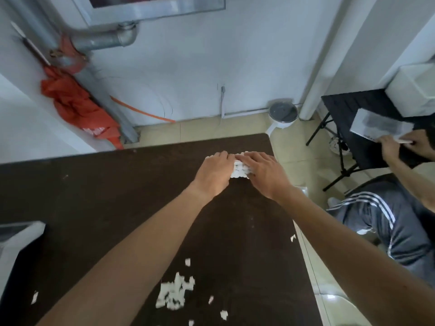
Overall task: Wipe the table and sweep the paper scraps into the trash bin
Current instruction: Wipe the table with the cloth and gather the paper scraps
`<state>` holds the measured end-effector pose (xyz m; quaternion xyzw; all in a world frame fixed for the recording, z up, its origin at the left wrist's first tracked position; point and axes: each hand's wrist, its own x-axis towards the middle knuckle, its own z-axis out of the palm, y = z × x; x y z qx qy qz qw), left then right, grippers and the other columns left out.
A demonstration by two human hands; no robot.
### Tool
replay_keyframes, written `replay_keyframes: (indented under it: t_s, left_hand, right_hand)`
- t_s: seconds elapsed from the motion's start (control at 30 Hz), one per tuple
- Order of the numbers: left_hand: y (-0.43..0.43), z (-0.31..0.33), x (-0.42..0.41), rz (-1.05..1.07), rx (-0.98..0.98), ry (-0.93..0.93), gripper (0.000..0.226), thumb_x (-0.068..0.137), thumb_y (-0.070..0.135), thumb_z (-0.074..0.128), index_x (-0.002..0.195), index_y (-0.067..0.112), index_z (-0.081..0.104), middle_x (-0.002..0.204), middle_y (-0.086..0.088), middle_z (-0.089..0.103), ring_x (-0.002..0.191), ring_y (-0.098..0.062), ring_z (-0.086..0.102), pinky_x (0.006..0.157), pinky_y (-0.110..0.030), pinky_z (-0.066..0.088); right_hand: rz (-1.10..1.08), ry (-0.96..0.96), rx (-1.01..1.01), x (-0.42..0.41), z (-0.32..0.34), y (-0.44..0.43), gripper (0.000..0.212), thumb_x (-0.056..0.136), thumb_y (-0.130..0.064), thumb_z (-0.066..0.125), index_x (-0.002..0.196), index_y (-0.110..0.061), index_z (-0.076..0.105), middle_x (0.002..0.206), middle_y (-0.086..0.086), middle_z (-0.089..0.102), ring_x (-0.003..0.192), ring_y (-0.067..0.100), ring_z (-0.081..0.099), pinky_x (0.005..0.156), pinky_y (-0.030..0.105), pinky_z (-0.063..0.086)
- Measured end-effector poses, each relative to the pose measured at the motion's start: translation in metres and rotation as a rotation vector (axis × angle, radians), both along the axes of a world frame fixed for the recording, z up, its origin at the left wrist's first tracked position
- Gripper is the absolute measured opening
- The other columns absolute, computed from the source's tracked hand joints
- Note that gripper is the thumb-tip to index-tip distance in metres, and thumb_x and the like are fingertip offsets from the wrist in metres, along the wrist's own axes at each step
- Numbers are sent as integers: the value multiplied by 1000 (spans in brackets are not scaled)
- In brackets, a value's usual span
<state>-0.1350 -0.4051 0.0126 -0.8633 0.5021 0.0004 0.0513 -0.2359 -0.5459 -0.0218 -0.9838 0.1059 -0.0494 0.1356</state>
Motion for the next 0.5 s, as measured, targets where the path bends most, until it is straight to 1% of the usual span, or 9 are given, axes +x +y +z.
replay_keyframes:
  t_s: [0.1, 0.2, 0.27, 0.3, 0.37, 0.4, 0.5]
  left_hand:
    - [-29, 0, 19, 15, -31, -6, 54, 89, 14, 71, 138, 10, 51, 124, -9, 63, 110, -27, 62, 90, -40, 52]
    - [-50, -5, 34, 40, -47, -1, 50, 95, 19, 66, 142, 16, 49, 123, -9, 64, 108, -30, 64, 85, -41, 51]
    - [-62, -10, 42, 41, -40, -5, 47, 96, 20, 65, 141, 19, 51, 120, -9, 65, 104, -31, 65, 83, -40, 52]
    - [-66, -13, 46, 27, -41, 0, 45, 96, 19, 65, 140, 20, 54, 118, -9, 66, 103, -31, 65, 83, -40, 52]
    - [-72, -16, 51, 0, -49, 20, 42, 96, 17, 66, 137, 23, 59, 116, -7, 68, 103, -29, 65, 86, -40, 52]
    - [-74, -16, 54, -5, -56, 35, 41, 95, 17, 66, 136, 24, 60, 116, -6, 70, 104, -29, 65, 88, -41, 52]
    - [-74, -20, 60, 1, -50, 63, 40, 97, 21, 65, 136, 26, 62, 115, -7, 72, 105, -30, 67, 93, -41, 52]
  right_hand:
    - [-54, -63, -38, 23, -4, -29, 63, 85, -4, 60, 141, -30, 49, 142, 2, 54, 131, 27, 50, 109, 43, 38]
    - [-93, -69, -83, 39, -14, -51, 66, 81, 0, 60, 139, -31, 52, 141, 2, 56, 130, 29, 50, 111, 45, 34]
    - [-112, -17, -79, 46, -22, -62, 67, 83, -4, 59, 143, -33, 46, 145, 1, 52, 133, 28, 47, 113, 46, 32]
    - [-110, 36, -80, 47, -27, -66, 68, 87, -8, 58, 146, -34, 40, 148, 0, 48, 136, 27, 43, 114, 46, 30]
    - [-83, 154, -86, 48, -32, -73, 69, 93, -18, 56, 152, -36, 25, 155, 0, 37, 143, 24, 33, 116, 47, 27]
    - [-68, 199, -83, 48, -30, -76, 70, 93, -20, 55, 152, -36, 21, 157, 0, 32, 145, 24, 29, 116, 47, 26]
    - [-71, 272, -13, 45, -22, -73, 71, 91, -17, 53, 152, -33, 21, 157, 3, 29, 146, 26, 24, 115, 50, 28]
